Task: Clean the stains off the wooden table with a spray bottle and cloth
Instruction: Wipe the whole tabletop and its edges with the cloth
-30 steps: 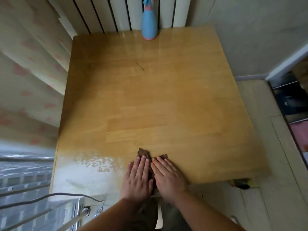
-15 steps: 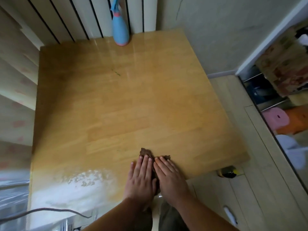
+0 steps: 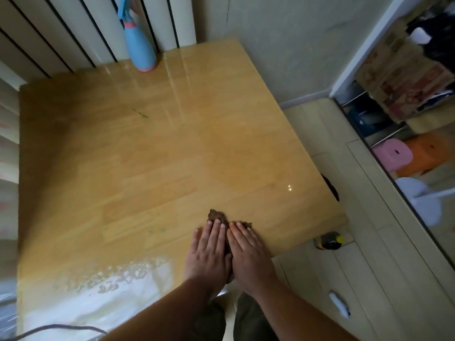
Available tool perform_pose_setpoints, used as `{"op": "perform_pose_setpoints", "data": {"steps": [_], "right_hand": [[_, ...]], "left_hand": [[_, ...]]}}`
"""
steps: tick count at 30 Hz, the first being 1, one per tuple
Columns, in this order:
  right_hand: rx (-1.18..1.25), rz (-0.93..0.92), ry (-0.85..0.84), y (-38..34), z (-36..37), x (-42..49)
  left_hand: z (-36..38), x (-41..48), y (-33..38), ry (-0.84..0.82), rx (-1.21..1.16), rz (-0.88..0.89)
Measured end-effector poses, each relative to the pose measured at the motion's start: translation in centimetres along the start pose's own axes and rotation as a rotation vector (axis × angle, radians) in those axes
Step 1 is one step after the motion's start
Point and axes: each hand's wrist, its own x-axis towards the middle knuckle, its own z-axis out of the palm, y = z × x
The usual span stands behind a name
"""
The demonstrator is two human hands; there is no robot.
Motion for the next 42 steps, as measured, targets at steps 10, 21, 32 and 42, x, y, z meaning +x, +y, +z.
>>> {"op": "perform_pose_setpoints", "data": {"steps": [10,21,32,42], "right_hand": [[0.002,0.084,0.031,2.8,-0.8,0.2],[-0.069,0.163,0.091,7.9,-1.6,0.1],[-0.038,0.344,0.148,14.0,-3.0,-0.9],[0.023,0.422,0.151,19.4,-4.5,-1.0]], "left_hand": [[-0.5,3.0,2.2,-0.028,0.007,0.059],[-1.0,7.3,6.5,-0.035,0.024,0.126],[-1.2,12.4,12.1,-0.058,0.086,0.274],[-1.4,16.4,16.9,-0.075,0.065,0.304]]}}
